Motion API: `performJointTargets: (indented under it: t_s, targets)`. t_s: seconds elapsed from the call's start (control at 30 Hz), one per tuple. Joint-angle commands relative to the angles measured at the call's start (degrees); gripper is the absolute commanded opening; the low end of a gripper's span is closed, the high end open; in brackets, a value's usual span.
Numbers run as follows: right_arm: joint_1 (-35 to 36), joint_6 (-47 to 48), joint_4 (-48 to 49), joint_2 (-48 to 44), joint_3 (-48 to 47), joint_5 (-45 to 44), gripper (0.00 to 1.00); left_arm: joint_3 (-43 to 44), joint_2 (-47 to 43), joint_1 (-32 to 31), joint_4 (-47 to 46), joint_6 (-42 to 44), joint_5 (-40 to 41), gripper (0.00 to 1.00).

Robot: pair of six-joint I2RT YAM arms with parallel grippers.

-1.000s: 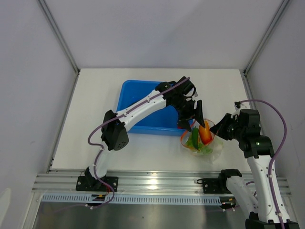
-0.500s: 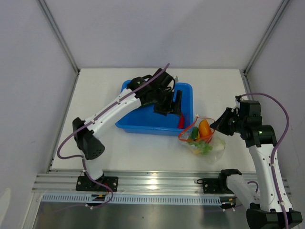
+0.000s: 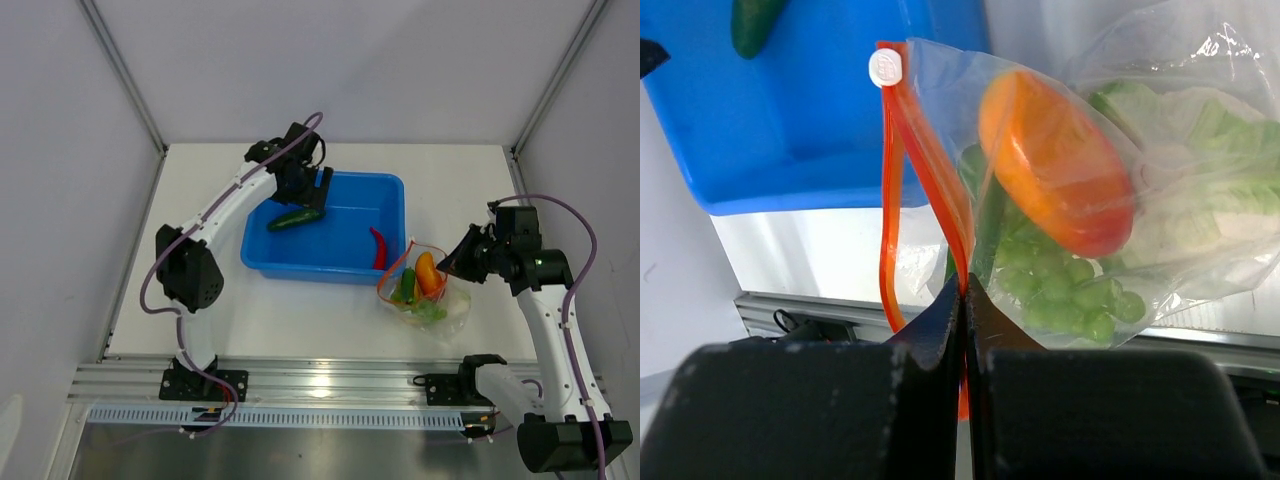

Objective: Place the food in the zip-top bag and seal the zipper
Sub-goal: Pick up the fake vegetable from the bin.

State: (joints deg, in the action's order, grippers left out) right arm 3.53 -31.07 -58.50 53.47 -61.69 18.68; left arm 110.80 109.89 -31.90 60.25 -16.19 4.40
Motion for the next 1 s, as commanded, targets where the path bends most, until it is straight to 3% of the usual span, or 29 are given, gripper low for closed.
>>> performJointTargets:
  t_s: [0.0,0.13,0.17,0.47,0.6,0.67,0.97]
  targets:
    - [0.16,-0.66,-0.74,0.31,-1.68,0.74,0.00,0.46,3.13,1.66,-4.52,12.74,3.42,0.90]
    - [0.16,-1.71,-1.88,0.32,-1.06,0.83,0.00,1.34,6.91,5.70,-5.84,16.79,-2.81,0.92]
    - [0.16,-1.89,-2.14,0.40,-0.98,0.75,0.00,1.78,7.79,6.49,-5.76,19.15,-1.95,0.97]
    - [0.16,-1.36,-3.64,1.98,-1.85,-0.04,0.00,9.69,18.50,10.27,-3.12,20.84,-2.65,0.95]
    - [0.25,-1.27,-3.03,3.13,-2.12,0.13,0.00,12.93,22.47,11.24,-1.37,20.41,-3.96,0.94]
    - [0.25,-1.19,-2.76,3.13,-1.94,-0.04,0.00,12.69,23.61,11.25,-0.58,19.70,-8.25,0.93]
    - [0.25,-2.33,-1.00,3.48,-0.97,0.13,0.00,11.55,25.73,10.90,1.63,16.71,-11.35,0.91]
